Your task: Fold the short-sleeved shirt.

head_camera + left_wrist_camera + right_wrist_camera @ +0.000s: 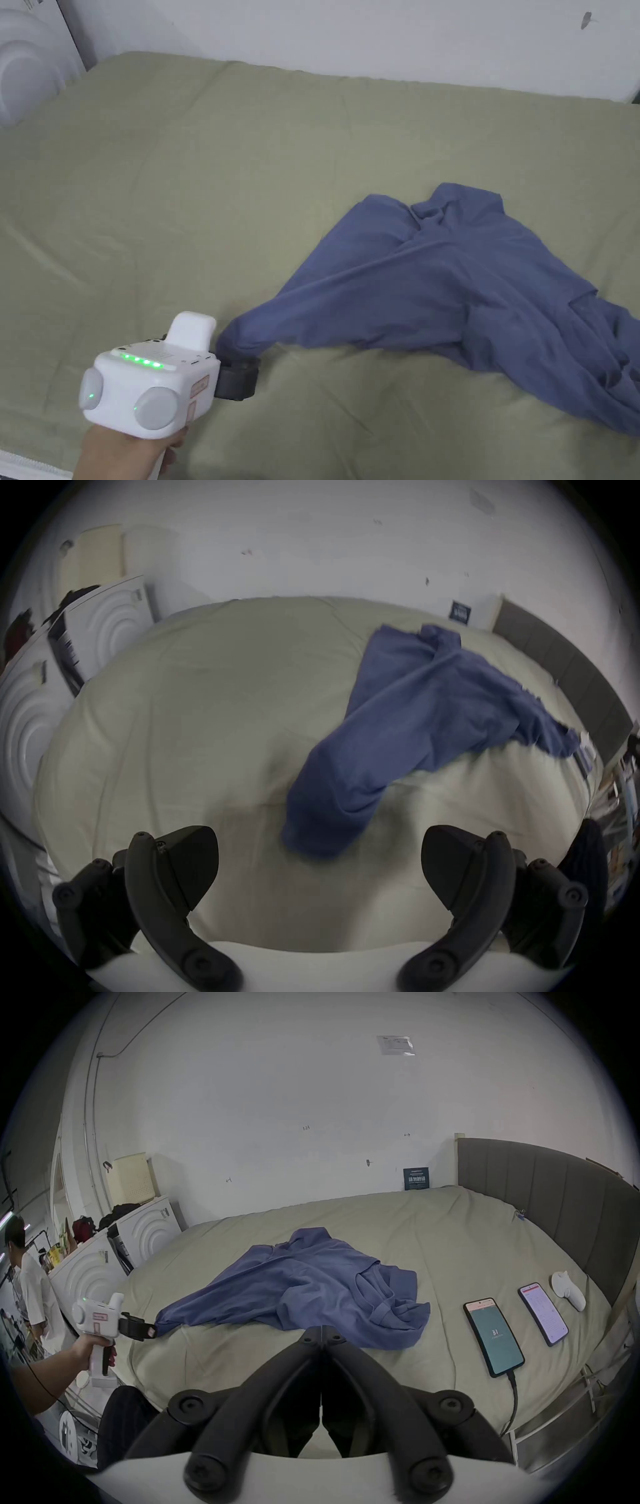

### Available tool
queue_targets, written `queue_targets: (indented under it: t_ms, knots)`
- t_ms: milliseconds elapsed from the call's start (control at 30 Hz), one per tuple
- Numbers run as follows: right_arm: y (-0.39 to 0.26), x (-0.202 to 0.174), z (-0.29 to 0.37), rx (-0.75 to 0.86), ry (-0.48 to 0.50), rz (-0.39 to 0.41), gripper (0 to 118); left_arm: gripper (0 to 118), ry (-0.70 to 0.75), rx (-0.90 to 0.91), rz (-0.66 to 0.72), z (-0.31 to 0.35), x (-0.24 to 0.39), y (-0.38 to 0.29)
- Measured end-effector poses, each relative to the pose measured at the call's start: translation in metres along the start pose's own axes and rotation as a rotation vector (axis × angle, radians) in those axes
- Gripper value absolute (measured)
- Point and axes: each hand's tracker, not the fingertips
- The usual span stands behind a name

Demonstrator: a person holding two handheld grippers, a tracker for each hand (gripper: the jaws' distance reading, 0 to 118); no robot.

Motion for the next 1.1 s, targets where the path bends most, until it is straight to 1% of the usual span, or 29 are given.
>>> queue_targets:
  t_ms: [100, 167, 200, 267, 300, 333, 367, 400, 433, 467, 533, 633, 700, 800, 833, 867, 933, 1000, 1033, 1067, 1100]
  knots:
    - [0.003, 0.003, -0.001, -0.015, -0.025, -0.022, 0, 113, 0.003, -0.008, -0.031, -0.012, 0.002, 0.002]
    - [0.003, 0.004, -0.003, -0.021, -0.032, -0.035, 0, 106, -0.007, 0.012, -0.022, -0.014, 0.000, 0.006]
    - [0.003, 0.004, -0.003, -0.022, -0.033, -0.039, 0, 98, -0.009, 0.008, -0.003, -0.010, 0.004, 0.005]
    - [0.002, 0.004, -0.003, -0.020, -0.040, -0.040, 0, 58, 0.000, -0.012, -0.013, -0.014, 0.006, 0.006]
    - [0.004, 0.003, -0.004, -0.021, -0.038, -0.040, 0, 46, 0.026, -0.006, -0.042, -0.014, 0.007, 0.006]
    - [0.006, 0.002, -0.005, -0.024, -0.036, -0.037, 0, 28, 0.016, 0.007, -0.060, -0.011, 0.010, 0.004]
    - [0.007, 0.001, -0.006, -0.025, -0.039, -0.036, 0, 16, -0.004, 0.009, -0.044, -0.008, 0.011, 0.005]
    - [0.007, 0.002, -0.005, -0.024, -0.039, -0.036, 0, 15, -0.006, 0.007, -0.034, -0.006, 0.012, 0.006]
    - [0.009, 0.002, -0.006, -0.025, -0.037, -0.038, 0, 11, -0.015, 0.003, -0.022, -0.005, 0.011, 0.007]
    - [0.011, 0.001, -0.008, -0.028, -0.031, -0.042, 0, 11, -0.045, -0.015, 0.012, -0.008, 0.004, 0.009]
    - [0.014, -0.001, -0.012, -0.033, -0.021, -0.041, 0, 11, -0.037, 0.012, 0.037, -0.002, 0.001, 0.011]
    - [0.034, -0.004, -0.030, -0.058, -0.011, 0.023, 0, 10, -0.044, 0.039, 0.039, 0.012, 0.009, 0.015]
    - [0.057, 0.000, -0.052, -0.095, 0.025, 0.049, 0, 10, -0.046, 0.051, 0.039, 0.020, 0.014, 0.019]
    - [0.102, 0.005, -0.118, -0.200, 0.000, 0.146, 0, 10, -0.041, 0.065, 0.040, 0.026, 0.025, 0.022]
    - [0.118, 0.008, -0.151, -0.225, -0.009, 0.189, 0, 10, -0.047, 0.068, 0.048, 0.026, 0.027, 0.023]
    - [0.131, 0.012, -0.184, -0.250, -0.004, 0.204, 0, 11, -0.054, 0.085, 0.057, 0.028, 0.032, 0.022]
    - [0.153, 0.022, -0.253, -0.340, 0.001, 0.194, 0, 10, -0.099, 0.090, 0.105, 0.029, 0.033, 0.024]
    - [0.173, 0.027, -0.323, -0.430, -0.016, 0.211, 0, 11, -0.088, 0.081, 0.111, 0.024, 0.034, 0.025]
    - [0.180, 0.026, -0.360, -0.475, -0.034, 0.257, 0, 10, -0.077, 0.081, 0.106, 0.023, 0.035, 0.026]
    - [0.185, 0.026, -0.392, -0.513, -0.039, 0.325, 1, 10, -0.073, 0.075, 0.100, 0.021, 0.035, 0.027]
    - [0.187, 0.026, -0.417, -0.539, -0.020, 0.368, 1, 10, -0.069, 0.068, 0.103, 0.019, 0.036, 0.027]
